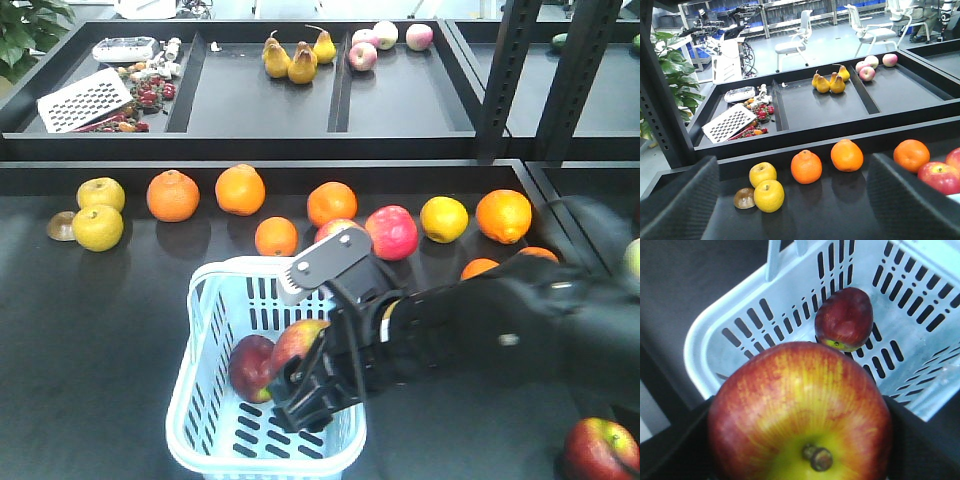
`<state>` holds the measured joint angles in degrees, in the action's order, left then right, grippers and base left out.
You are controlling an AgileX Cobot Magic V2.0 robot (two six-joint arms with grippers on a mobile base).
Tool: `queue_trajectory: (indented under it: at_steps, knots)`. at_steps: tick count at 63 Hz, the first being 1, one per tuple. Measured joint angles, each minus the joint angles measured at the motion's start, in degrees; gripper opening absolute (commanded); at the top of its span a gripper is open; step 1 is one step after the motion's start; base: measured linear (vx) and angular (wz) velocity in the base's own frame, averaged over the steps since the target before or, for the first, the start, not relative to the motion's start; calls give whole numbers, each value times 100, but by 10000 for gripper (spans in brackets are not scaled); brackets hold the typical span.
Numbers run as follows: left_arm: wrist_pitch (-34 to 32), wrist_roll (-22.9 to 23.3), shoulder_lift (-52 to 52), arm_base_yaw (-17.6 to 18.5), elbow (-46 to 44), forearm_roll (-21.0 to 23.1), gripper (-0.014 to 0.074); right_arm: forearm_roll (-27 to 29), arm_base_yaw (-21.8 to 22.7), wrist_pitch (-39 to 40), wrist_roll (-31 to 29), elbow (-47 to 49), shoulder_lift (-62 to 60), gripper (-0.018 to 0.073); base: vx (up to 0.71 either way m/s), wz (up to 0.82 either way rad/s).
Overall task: Pick three apples into basket with both arms
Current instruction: 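Carry the second red apple into the basket and open the right gripper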
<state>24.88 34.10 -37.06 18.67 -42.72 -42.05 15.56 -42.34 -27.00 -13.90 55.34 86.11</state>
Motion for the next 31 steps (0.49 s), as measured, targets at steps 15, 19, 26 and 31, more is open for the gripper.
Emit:
queue_trajectory:
  at_steps: [15,19,26,31]
  knots:
    - [0,0,0,0,0,0,572,36,0,216,10,0,422,697,0,0]
    - [0,0,0,0,0,0,572,40,0,269,20,0,422,718,0,0]
    - [0,0,0,0,0,0,572,54,0,323,27,0,422,716,0,0]
    - [0,0,0,0,0,0,572,59,0,300,96,0,422,707,0,0]
